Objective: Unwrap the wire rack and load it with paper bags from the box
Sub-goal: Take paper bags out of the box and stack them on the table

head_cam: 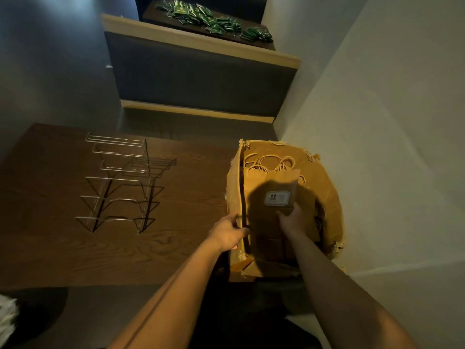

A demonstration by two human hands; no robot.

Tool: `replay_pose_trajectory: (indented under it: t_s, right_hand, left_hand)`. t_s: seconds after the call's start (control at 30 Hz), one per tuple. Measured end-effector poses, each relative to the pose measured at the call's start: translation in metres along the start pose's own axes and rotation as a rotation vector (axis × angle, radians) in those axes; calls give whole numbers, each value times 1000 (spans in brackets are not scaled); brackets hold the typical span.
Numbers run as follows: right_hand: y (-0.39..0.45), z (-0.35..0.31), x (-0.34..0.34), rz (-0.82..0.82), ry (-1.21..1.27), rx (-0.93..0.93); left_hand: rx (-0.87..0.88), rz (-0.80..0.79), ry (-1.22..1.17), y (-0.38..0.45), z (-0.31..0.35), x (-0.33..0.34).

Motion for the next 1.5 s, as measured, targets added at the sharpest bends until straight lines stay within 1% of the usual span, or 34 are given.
replay_pose_trajectory:
  t_s: [0.03,0.1,0.17,0.27,0.33,0.37,0.4,0.43,0.47,0.53,0.57,0.6,0.67,0.7,0.73,0.77,0.8,0.83,0.87,0.9,0.97,1.0,1.07,1.1,1.23,1.3,1.33,1.37,1.43,1.5]
  right_hand:
    - [2,0,-9,-9,5,1]
    - [9,1,-23,-38,59,14]
    - [12,2,-26,-63,114,40]
    - [11,0,-23,-89,256,84]
    - [7,-11,-22,-114,397,72]
    - [5,-20,-21,-133,458,52]
    - [3,-28,-19,-171,516,31]
    - [0,-36,-16,-224,581,12]
    - [-2,-44,-12,-281,638,-4]
    - [-5,-56,-3,-403,689,-50]
    - [-2,-58,3,-458,688,-61]
    - [1,-58,8,-512,678,-70]
    - [7,-52,23,-627,663,-24]
    - [9,-48,26,-637,614,13]
    - [15,-36,24,-581,449,24]
    - [21,-24,19,-525,200,-6]
    - [24,-6,16,-518,-105,-53]
    - [21,14,16,-560,-358,-105]
    - [14,33,19,-620,-537,-144]
    - [14,60,27,-661,-649,-178]
    - [20,94,41,-658,-780,-236]
    - [26,101,47,-629,-815,-253]
    - [20,76,40,-562,-870,-273]
    - [14,59,34,-540,-890,-313]
    - [6,20,15,-564,-955,-455]
    - [8,-2,3,-529,-989,-542]
    - [9,-15,-7,-479,-1012,-552]
    - [13,-27,-17,-384,-989,-553]
    - [18,-52,-40,-197,-871,-532]
    - [17,-76,-59,-105,-703,-504]
  left_hand:
    - [13,11,17,7,0,1]
    - [15,55,91,-7,13,2]
    - [24,132,161,-18,26,0]
    - [38,340,168,-25,42,-12]
    - [121,514,149,-32,56,-20]
    - [183,579,125,-35,62,-24]
    - [238,611,93,-39,69,-26]
    - [288,597,47,-40,77,-25]
    - [331,547,-15,-41,84,-22]
    - [340,371,-185,-42,96,-12]
    - [339,337,-238,-40,99,-10]
    - [337,352,-265,-38,100,-12]
    - [329,455,-277,-38,98,-23]
    - [314,498,-317,-39,94,-30]
    - [298,524,-393,-40,90,-37]
    - [284,538,-468,-40,85,-45]
    - [278,543,-524,-40,80,-53]
    - [273,551,-547,-40,76,-60]
    - [269,559,-557,-41,72,-66]
    - [265,565,-558,-41,67,-70]
    - [258,556,-539,-42,61,-75]
    - [257,550,-530,-42,57,-77]
    - [259,541,-515,-43,52,-80]
    - [250,546,-516,-43,50,-82]
    - [201,534,-624,-43,37,-86]
    - [195,543,-634,-43,32,-92]
    - [196,549,-630,-45,30,-96]
    - [194,557,-632,-46,29,-100]
    - [203,573,-644,-51,28,-106]
    - [193,598,-656,-57,26,-110]
Point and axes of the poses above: each hand's wrist, its own y-axis towards the middle knuckle, its own x-axis out of the palm, z = x × y, the point moved 6 cm from there along y, towards the middle knuckle, and after that the axes turned 13 degrees about -x, right-handed, at the moved point
